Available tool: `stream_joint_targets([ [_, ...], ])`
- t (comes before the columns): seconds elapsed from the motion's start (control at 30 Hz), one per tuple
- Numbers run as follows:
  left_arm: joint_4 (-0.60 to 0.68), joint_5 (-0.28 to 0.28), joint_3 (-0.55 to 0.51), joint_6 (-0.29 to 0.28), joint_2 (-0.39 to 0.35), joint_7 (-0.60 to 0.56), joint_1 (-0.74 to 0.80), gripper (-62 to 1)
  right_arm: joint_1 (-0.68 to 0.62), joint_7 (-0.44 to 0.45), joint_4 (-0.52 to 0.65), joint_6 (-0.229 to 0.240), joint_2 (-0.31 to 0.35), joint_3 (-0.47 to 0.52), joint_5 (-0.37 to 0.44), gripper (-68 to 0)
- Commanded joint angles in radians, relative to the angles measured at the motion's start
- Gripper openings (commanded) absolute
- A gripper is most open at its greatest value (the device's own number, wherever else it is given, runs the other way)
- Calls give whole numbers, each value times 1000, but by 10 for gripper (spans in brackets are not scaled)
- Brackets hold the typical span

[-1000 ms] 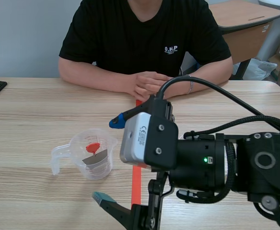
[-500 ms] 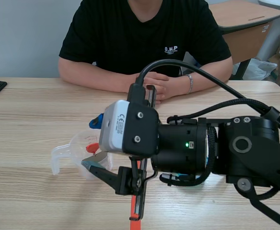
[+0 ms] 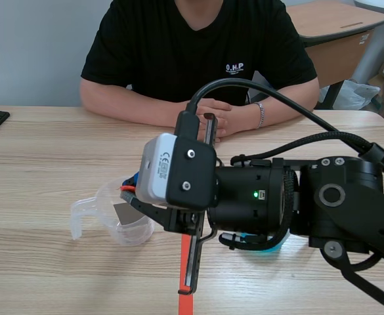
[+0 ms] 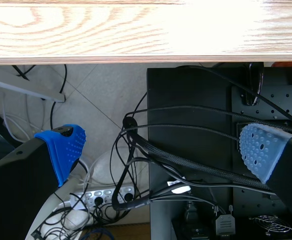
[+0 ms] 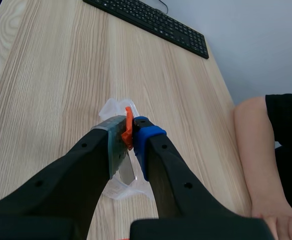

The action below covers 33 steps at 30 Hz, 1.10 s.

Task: Do the redox reaction experiment.
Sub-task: 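Lift the metal plate out of the left beaker, then move the plate over the blue solution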

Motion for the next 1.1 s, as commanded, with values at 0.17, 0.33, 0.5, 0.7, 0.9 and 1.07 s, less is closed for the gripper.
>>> stream_joint_targets([
  [0.17,18,-6,-8,-2,0,-8,13,14,15,42,15,-26,2,40,32,-660],
  [0.33,18,-6,-8,-2,3,1,13,14,14,15,25,-24,3,64,81,-660],
  [0.5,18,-6,-8,-2,3,1,13,-39,14,-59,71,31,3,100,168,-660],
  [0.7,18,-20,-8,-2,3,2,13,-248,14,-146,152,44,25,116,252,-660],
  [0.9,18,-52,-8,-2,3,2,13,-407,11,-198,264,61,100,133,342,-660],
  [1.07,18,-52,-8,-2,3,2,13,-544,11,-219,341,61,190,176,443,-660],
])
